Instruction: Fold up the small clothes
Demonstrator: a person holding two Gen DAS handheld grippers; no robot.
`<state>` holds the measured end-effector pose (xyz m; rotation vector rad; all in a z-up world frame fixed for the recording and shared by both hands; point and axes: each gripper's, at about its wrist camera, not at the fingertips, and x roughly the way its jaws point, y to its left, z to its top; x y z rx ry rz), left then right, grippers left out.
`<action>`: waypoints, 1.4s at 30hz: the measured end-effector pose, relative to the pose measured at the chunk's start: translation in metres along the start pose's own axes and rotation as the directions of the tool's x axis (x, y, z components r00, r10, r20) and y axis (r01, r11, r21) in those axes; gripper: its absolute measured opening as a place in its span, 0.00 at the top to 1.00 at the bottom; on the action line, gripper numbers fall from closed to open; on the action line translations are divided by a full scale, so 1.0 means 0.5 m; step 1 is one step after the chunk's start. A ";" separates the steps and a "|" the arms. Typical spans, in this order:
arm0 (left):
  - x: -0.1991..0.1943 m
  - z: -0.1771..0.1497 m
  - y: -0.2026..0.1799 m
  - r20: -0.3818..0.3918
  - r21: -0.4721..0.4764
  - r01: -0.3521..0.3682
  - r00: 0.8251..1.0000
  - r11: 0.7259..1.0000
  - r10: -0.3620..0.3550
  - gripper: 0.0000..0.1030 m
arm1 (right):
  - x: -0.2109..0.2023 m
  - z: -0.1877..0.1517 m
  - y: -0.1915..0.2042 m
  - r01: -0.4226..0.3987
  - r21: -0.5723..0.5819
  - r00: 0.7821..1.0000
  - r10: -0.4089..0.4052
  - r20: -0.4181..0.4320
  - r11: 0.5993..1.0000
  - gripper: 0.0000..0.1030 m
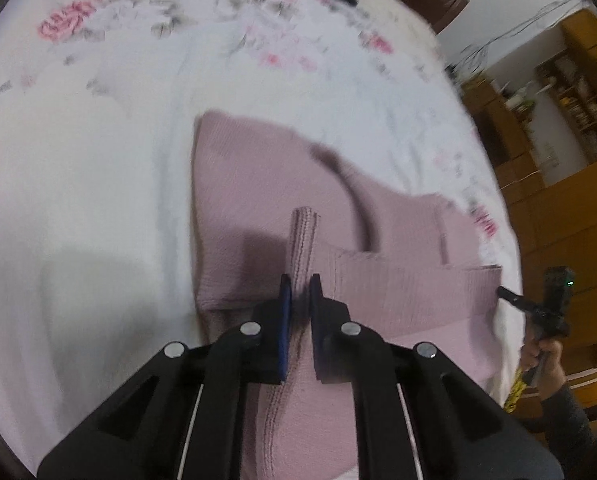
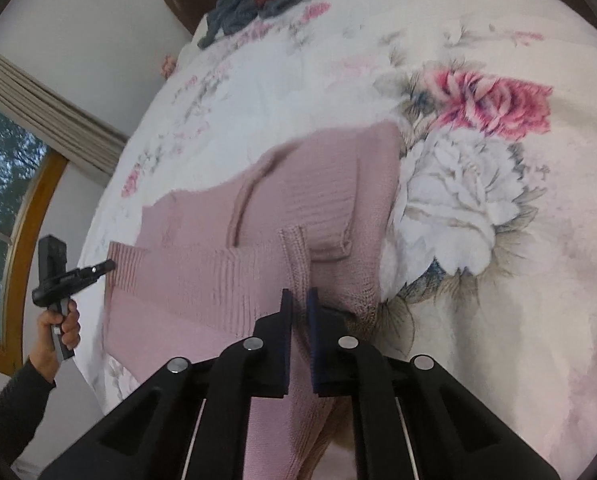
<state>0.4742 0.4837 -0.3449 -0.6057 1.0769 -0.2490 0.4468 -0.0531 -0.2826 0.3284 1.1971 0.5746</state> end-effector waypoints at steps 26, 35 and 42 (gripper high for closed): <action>0.096 0.299 0.002 0.057 -0.075 -0.069 0.996 0.995 0.074 0.95 | 0.081 0.309 0.013 0.241 0.036 0.966 -0.243 0.084 0.970 0.95; 0.238 0.304 0.089 -0.076 -0.135 -0.178 0.983 0.975 0.169 0.95 | 0.183 0.314 -0.065 0.292 0.070 0.956 -0.293 0.006 0.954 0.95; 0.217 0.304 0.104 -0.041 -0.177 -0.165 0.986 0.970 0.160 0.84 | 0.214 0.309 -0.100 0.281 0.082 0.960 -0.278 -0.041 0.956 0.91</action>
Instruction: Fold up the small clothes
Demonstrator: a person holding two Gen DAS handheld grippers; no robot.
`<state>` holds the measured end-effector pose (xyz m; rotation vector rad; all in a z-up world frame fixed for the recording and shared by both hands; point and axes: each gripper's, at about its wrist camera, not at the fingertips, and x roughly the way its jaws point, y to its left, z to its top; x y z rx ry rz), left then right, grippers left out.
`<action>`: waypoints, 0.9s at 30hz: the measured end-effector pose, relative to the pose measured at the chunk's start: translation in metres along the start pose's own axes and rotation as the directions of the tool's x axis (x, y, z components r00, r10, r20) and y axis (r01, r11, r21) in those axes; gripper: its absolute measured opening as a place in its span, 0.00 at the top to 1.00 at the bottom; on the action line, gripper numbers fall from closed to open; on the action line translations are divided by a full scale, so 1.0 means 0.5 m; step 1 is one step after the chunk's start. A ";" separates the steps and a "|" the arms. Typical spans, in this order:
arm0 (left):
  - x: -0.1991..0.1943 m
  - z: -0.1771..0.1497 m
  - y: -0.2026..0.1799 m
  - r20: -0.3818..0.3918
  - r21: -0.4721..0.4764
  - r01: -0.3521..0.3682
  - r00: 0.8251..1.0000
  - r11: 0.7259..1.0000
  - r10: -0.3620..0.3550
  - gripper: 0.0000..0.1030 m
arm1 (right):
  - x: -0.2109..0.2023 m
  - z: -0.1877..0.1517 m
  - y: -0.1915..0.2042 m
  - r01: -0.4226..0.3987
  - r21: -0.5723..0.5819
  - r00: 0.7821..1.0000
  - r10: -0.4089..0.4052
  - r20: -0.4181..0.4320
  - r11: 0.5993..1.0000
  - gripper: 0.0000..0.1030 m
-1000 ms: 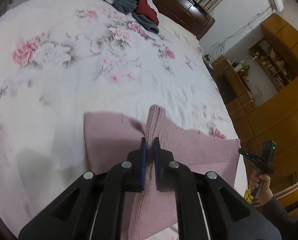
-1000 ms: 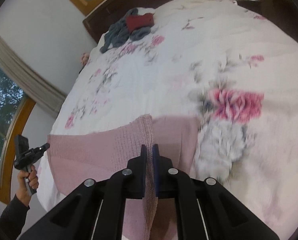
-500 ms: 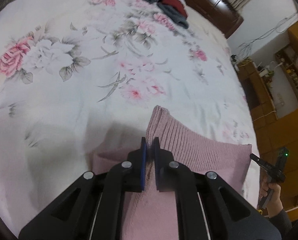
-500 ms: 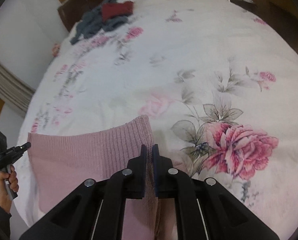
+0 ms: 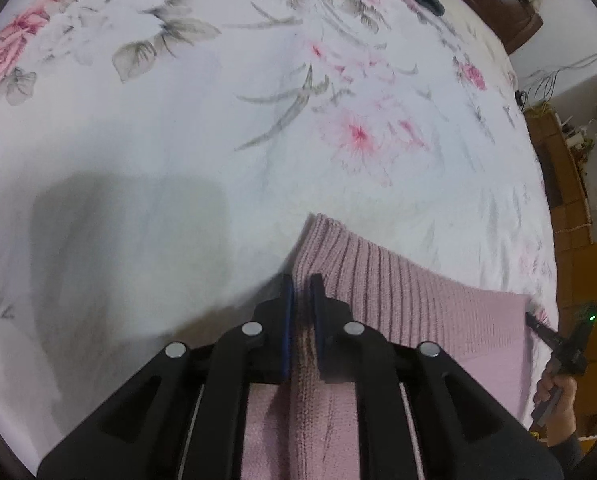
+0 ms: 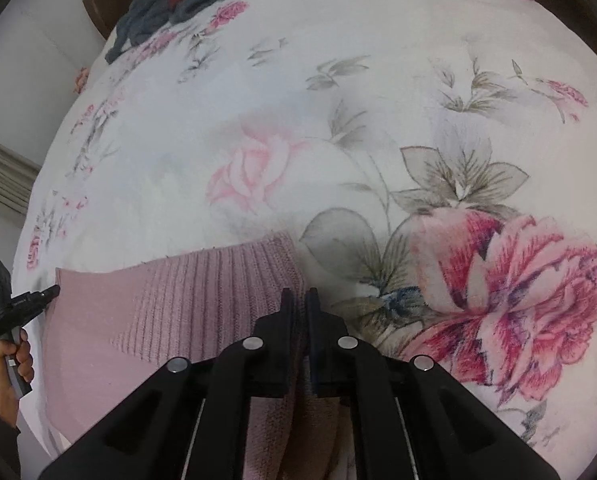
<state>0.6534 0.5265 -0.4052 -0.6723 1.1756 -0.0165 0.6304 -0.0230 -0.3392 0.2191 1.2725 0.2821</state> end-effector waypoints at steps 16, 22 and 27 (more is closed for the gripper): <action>-0.005 -0.048 -0.020 -0.070 0.040 0.100 0.993 0.994 -0.097 0.92 | -0.031 -0.042 -0.024 -0.142 0.133 0.989 0.145 -0.009 0.981 1.00; -0.067 -0.138 -0.036 -0.118 0.114 0.261 0.961 0.959 -0.248 0.88 | -0.089 -0.122 0.024 -0.301 0.063 0.953 0.303 -0.020 0.951 0.95; -0.031 -0.164 0.002 -0.130 0.089 0.138 0.984 0.986 -0.126 1.00 | -0.052 -0.156 -0.002 -0.253 0.108 0.965 0.258 -0.040 0.961 1.00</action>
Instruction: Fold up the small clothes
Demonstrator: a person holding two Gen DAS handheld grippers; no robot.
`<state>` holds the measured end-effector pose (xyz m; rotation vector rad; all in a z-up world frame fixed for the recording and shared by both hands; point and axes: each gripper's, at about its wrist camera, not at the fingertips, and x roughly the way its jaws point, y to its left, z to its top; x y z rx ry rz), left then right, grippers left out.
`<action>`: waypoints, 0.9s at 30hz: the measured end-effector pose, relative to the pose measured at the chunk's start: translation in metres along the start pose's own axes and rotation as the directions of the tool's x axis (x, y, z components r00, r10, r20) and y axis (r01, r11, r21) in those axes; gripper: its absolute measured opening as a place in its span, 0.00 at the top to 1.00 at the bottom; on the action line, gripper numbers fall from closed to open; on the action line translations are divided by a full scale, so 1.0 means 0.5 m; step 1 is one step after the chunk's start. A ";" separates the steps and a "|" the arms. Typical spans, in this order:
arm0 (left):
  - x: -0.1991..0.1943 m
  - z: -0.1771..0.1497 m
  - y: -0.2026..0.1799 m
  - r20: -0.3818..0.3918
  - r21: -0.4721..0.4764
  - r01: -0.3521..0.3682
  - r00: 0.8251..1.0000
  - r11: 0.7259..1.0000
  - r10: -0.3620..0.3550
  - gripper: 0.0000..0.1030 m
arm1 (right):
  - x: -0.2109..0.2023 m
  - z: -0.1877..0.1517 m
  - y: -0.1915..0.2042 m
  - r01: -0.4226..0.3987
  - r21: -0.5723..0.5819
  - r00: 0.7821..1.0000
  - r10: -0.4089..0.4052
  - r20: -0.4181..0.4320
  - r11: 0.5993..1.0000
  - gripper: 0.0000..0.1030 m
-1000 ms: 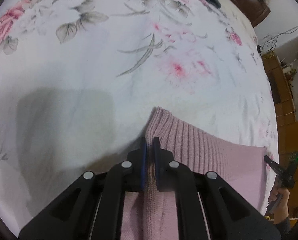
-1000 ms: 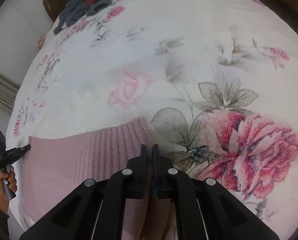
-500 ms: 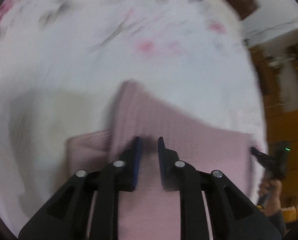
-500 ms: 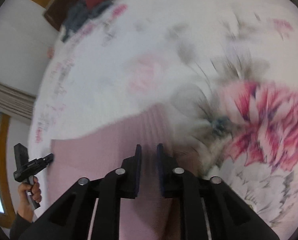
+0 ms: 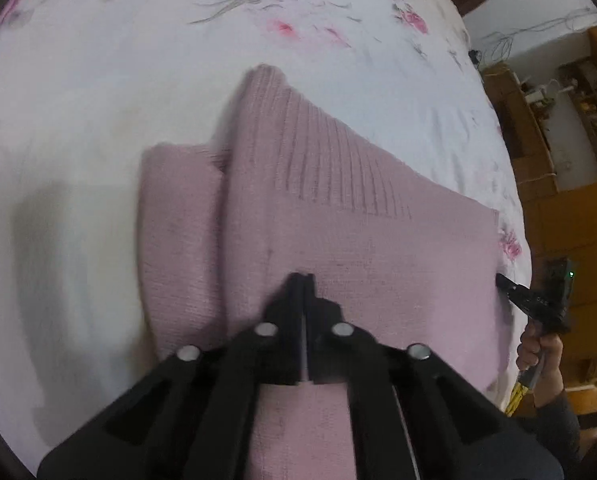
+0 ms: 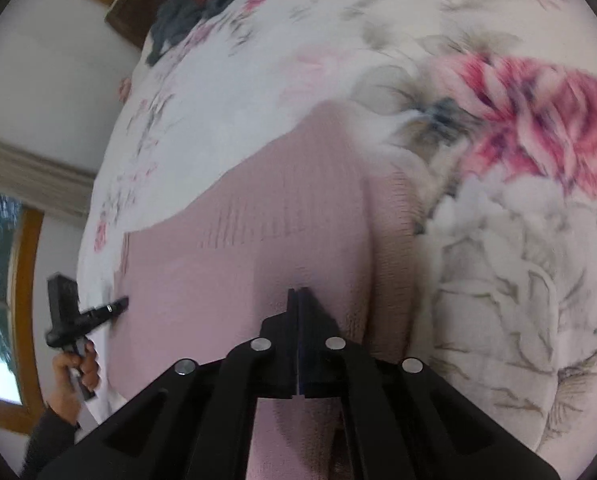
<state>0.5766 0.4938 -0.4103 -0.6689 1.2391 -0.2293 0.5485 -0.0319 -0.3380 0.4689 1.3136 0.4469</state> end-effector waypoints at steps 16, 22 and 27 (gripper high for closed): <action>-0.070 -0.216 -0.040 -0.039 0.046 0.136 0.990 0.990 -0.135 0.95 | 0.000 -0.220 0.087 -0.096 -0.088 0.988 0.084 -0.129 0.991 0.97; -0.034 -0.277 -0.133 -0.097 0.153 0.201 0.977 0.968 -0.188 0.91 | -0.003 -0.281 0.150 -0.159 -0.172 0.979 0.132 -0.159 0.972 0.97; 0.008 -0.269 -0.072 -0.130 0.077 0.156 0.981 0.985 -0.145 0.99 | 0.013 -0.275 0.068 -0.134 -0.087 0.981 0.120 -0.154 0.987 1.00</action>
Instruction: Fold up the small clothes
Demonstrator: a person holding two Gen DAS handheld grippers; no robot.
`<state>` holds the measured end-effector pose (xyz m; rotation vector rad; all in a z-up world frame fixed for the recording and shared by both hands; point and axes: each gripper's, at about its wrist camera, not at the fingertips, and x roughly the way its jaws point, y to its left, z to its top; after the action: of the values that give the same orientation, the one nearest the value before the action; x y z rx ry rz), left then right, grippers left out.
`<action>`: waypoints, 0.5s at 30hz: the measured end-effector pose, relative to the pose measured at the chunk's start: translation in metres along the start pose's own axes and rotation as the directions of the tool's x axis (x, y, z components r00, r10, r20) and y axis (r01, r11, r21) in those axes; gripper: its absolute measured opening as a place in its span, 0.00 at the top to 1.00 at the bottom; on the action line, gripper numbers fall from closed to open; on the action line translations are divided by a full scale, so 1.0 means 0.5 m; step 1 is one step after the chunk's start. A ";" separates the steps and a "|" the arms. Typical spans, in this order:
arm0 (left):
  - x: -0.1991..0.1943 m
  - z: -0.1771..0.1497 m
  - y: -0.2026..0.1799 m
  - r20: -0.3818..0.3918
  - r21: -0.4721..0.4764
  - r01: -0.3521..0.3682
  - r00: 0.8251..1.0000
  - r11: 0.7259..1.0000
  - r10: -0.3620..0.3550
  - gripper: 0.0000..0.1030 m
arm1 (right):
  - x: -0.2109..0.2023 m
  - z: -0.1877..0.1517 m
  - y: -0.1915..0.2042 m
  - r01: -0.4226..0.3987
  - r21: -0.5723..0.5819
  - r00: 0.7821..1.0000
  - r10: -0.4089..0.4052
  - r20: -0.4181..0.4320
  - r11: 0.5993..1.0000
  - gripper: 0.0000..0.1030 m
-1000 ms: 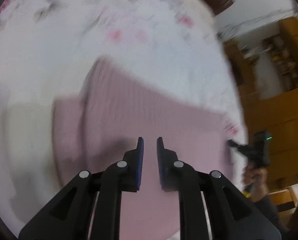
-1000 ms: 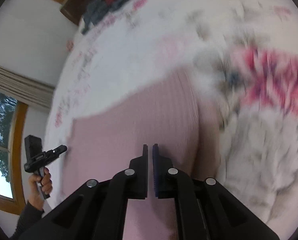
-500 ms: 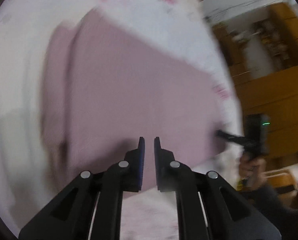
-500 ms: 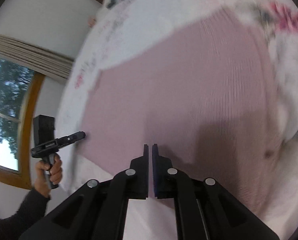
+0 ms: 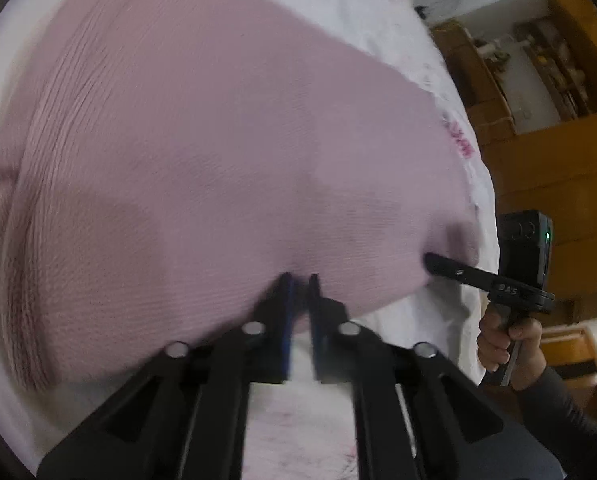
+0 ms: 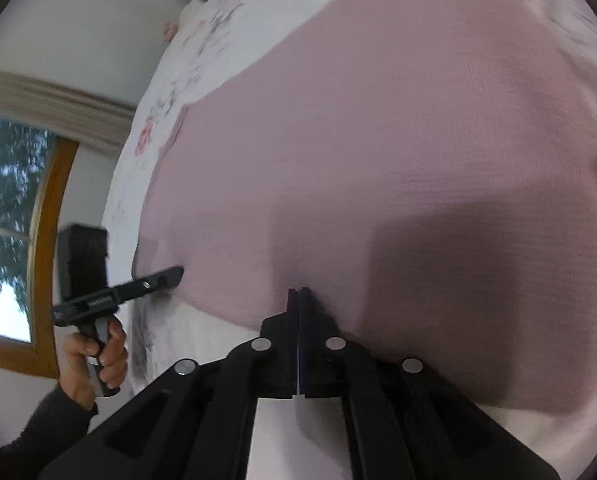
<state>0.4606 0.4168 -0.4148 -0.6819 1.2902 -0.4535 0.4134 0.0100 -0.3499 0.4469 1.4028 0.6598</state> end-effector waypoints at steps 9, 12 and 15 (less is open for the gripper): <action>-0.144 -0.036 0.128 0.070 -0.105 -0.022 0.997 0.994 0.030 0.98 | -0.158 -0.008 -0.134 0.065 0.123 0.988 -0.081 0.128 0.990 1.00; -0.200 -0.045 0.129 0.111 -0.115 0.013 0.994 0.993 0.000 0.87 | -0.174 0.000 -0.100 0.062 0.103 0.985 -0.077 0.153 0.993 0.96; -0.224 -0.018 0.116 0.162 -0.113 0.067 0.986 0.991 -0.048 0.85 | -0.166 0.034 -0.071 0.059 0.082 0.979 -0.074 0.188 0.995 0.96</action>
<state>0.4217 0.5306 -0.3754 -0.8403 1.1554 -0.3639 0.4326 -0.0699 -0.3084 0.5080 1.2578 0.4965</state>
